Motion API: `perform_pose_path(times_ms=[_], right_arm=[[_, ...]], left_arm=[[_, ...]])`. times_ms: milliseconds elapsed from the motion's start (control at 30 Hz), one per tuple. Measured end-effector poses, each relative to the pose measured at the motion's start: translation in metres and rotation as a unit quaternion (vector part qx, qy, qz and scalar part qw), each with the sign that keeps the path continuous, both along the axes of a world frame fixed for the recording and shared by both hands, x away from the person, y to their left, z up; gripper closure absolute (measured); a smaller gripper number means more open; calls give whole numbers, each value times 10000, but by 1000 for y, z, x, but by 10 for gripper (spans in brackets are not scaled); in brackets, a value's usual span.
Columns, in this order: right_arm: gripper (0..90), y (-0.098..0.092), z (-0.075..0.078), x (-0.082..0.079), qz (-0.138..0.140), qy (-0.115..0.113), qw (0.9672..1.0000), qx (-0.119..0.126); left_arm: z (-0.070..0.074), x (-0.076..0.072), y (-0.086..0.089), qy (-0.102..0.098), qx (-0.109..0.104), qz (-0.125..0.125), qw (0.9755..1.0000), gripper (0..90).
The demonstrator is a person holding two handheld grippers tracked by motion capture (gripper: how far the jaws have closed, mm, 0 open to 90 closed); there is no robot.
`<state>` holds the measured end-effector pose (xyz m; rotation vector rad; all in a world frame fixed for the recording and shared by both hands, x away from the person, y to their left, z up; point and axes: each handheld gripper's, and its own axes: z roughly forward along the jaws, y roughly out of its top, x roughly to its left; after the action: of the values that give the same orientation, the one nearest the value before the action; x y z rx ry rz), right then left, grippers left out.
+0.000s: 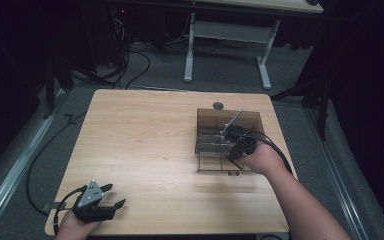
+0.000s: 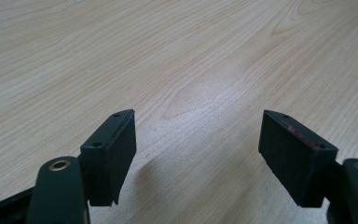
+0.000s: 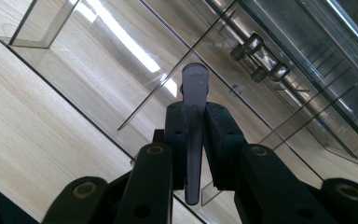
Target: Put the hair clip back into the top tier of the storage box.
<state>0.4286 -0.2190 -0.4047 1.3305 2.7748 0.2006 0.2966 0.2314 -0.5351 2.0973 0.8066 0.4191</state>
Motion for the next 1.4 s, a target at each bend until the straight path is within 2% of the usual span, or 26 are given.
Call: perform_pose_path(times_ms=[33,100,300,433,467,667,1400], right_arm=[[798,1,-1,0,-63,19,10000,-12],[798,0,-3,2,11,-5,10000,-6],[810,2,-6,2,-44,54,10000,-62],[810,3,-7,2,-8,71,9999,-108],[810,3,-7,2,71,39,9999,-112],[809,4,-7,2,77,53,9999,-128],[766,5,-8,2,-11,66,10000,-40]], left_arm=[[0,0,0,1,-1,-2,10000,279],[0,0,0,1,1,-5,10000,279],[0,0,0,9,0,-7,10000,279],[0,0,0,14,-4,-7,10000,279],[0,0,0,15,-2,-9,10000,279],[0,0,0,18,1,-8,10000,279],[0,1,0,10,-8,-1,10000,279]])
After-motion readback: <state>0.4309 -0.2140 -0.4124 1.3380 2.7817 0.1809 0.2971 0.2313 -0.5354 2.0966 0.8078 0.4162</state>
